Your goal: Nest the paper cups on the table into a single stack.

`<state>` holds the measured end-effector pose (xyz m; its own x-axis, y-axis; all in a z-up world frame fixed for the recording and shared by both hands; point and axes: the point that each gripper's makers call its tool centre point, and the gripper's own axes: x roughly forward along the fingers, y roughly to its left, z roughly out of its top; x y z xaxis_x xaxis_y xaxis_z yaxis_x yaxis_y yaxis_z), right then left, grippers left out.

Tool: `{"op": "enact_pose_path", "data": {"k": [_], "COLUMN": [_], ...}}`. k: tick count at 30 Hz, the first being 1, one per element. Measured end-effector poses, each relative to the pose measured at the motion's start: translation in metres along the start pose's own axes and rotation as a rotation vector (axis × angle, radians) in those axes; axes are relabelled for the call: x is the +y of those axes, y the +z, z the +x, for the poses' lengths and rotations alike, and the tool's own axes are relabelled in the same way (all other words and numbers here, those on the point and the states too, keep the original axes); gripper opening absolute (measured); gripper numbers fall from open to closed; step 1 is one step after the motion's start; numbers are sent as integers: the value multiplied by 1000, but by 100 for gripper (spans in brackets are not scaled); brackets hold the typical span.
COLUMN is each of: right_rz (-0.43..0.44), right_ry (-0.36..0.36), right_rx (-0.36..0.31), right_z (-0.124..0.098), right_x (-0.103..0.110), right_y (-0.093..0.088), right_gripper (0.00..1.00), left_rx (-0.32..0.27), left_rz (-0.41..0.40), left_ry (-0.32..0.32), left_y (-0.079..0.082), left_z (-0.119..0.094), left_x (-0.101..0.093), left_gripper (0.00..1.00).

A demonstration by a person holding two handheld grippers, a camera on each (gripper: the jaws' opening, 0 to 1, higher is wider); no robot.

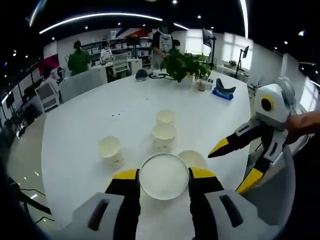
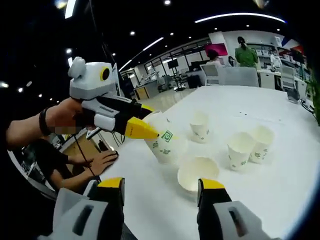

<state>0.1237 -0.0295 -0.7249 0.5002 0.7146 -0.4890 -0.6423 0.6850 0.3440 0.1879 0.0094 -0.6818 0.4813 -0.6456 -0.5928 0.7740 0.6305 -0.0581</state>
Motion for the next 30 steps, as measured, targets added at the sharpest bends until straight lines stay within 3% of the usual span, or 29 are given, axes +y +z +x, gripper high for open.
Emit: {"op": "enact_pose_path", "data": {"k": [5, 9, 17, 21, 30], "right_rz": [11, 7, 39, 11, 22], "right_ry": [5, 13, 20, 36, 33], "right_rx": [11, -9, -15, -40, -90], "right_z": [9, 8, 16, 15, 5], "right_x": [2, 4, 0, 2, -6], "right_y": [0, 7, 9, 13, 20], "right_gripper": [59, 59, 56, 58, 56], "left_rx": [-44, -39, -30, -21, 41], "left_rz": [-7, -2, -15, -8, 14], "left_ry": [-39, -68, -73, -74, -87], "left_y": [14, 14, 7, 4, -18], "left_z": [-1, -2, 0, 0, 0], "left_x": [-24, -37, -32, -32, -33], "left_gripper": [36, 36, 36, 36, 36]}}
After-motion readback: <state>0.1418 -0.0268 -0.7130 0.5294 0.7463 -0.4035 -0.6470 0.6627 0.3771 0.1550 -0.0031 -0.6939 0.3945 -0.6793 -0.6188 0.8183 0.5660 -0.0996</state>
